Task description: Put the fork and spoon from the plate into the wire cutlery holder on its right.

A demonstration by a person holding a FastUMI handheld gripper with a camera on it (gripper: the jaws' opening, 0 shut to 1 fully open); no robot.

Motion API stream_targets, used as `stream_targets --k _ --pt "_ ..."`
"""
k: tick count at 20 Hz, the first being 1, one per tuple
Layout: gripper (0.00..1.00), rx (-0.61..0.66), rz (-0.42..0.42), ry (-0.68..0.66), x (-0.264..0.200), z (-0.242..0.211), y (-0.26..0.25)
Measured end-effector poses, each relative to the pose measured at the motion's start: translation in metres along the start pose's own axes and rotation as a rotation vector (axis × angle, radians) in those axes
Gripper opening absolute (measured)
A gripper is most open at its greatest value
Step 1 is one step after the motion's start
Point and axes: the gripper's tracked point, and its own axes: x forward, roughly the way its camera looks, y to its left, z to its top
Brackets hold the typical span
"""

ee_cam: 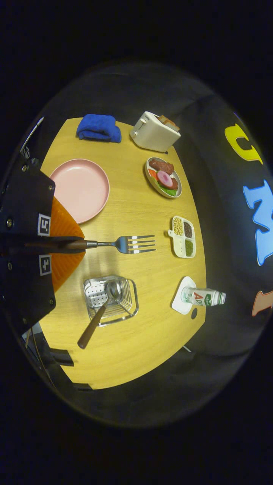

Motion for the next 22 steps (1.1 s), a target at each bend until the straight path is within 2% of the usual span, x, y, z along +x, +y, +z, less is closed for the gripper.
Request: stream_targets --k 6,10,15,22 --pt "0.04 -0.018 -0.068 0.085 -0.009 -0.015 -0.052" --pt "0.04 -0.062 -0.099 0.198 -0.008 -0.027 -0.074" --pt "0.04 -0.075 -0.089 0.352 -0.004 -0.040 -0.081" --pt "0.04 -0.047 -0.051 0.451 0.000 -0.039 -0.077"
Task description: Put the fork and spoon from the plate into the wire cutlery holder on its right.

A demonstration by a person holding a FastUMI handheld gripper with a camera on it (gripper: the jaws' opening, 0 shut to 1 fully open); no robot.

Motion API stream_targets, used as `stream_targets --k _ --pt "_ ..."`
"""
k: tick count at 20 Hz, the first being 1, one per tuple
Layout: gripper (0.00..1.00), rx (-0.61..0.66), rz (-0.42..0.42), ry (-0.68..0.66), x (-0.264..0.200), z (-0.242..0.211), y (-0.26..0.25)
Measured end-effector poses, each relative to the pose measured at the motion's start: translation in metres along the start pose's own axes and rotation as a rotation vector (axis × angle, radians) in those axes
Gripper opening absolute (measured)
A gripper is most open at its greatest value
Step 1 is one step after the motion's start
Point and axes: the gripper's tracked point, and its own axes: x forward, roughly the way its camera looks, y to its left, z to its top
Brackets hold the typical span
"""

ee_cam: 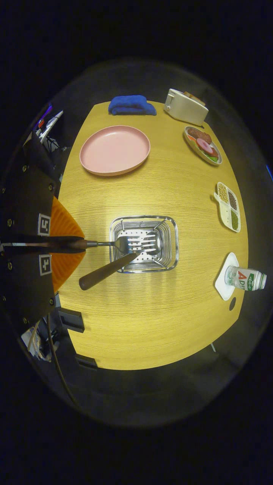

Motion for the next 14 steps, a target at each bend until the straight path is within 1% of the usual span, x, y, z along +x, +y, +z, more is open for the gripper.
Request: stream_targets --k 2,3,6,8,10,11,12,13,14 --pt "0.04 0.000 0.010 0.020 -0.001 -0.001 0.000" --pt "0.06 0.003 0.012 0.021 -0.002 0.000 0.000" --pt "0.09 0.021 0.028 0.000 -0.006 0.005 0.001" --pt "0.25 0.037 0.035 -0.019 -0.010 0.008 -0.001" --pt "0.37 0.057 0.055 -0.031 -0.015 0.010 0.000" --pt "0.63 0.064 0.054 -0.037 -0.016 0.008 -0.001" --pt "0.64 0.071 0.057 -0.043 -0.017 0.009 -0.003" --pt "0.69 0.078 0.059 -0.049 -0.019 0.008 -0.004" --pt "0.71 0.083 0.064 -0.055 -0.020 0.008 -0.004"
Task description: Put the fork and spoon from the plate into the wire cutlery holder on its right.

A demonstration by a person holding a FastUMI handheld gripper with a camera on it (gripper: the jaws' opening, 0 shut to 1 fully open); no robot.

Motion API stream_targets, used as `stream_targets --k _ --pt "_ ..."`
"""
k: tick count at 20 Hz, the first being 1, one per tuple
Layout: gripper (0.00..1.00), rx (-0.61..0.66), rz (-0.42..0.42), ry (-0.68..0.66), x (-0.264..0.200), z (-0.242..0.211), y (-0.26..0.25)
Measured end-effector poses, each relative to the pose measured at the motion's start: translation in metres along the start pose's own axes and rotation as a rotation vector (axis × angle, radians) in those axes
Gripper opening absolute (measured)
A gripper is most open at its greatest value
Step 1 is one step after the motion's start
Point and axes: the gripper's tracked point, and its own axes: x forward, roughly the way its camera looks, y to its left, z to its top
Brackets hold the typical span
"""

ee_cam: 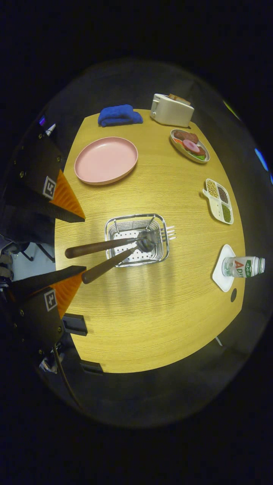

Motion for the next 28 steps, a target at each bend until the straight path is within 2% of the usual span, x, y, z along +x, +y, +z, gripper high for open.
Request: stream_targets --k 1,3,11,15,18,21,25,28 --pt "0.77 0.004 0.001 -0.006 -0.001 0.000 -0.001" --pt "0.80 0.010 -0.004 -0.014 0.000 -0.002 -0.003" --pt "0.80 0.021 0.021 -0.032 -0.010 -0.007 -0.003" --pt "0.80 0.025 0.046 -0.136 -0.030 0.007 0.004" --pt "0.80 0.008 0.045 -0.323 -0.060 0.035 0.007" --pt "0.80 0.011 0.074 -0.573 -0.106 0.068 0.016" --pt "0.80 0.053 0.115 -0.943 -0.190 0.100 0.027" --pt "0.80 0.050 0.098 -1.211 -0.255 0.110 0.032"
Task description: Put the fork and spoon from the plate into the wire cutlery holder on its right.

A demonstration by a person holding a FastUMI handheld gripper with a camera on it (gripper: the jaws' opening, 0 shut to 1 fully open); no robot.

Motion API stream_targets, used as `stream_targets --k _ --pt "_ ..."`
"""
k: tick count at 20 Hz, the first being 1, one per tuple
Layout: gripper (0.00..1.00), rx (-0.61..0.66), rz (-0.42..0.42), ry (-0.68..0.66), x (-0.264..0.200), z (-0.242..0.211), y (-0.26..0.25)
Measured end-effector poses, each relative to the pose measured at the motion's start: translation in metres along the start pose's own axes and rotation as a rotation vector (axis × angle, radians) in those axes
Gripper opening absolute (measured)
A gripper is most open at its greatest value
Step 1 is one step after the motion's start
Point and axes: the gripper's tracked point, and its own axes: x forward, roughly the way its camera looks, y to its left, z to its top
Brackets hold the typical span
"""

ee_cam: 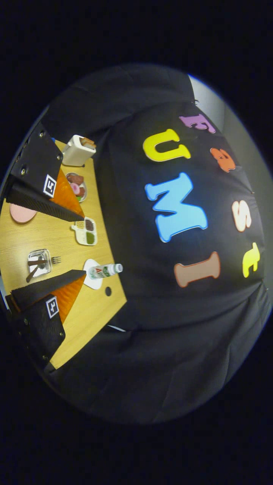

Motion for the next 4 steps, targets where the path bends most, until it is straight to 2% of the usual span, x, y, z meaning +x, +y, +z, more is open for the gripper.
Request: stream_targets --k 4 --pt "0.79 -0.103 -0.018 -0.262 -0.030 0.062 0.018"
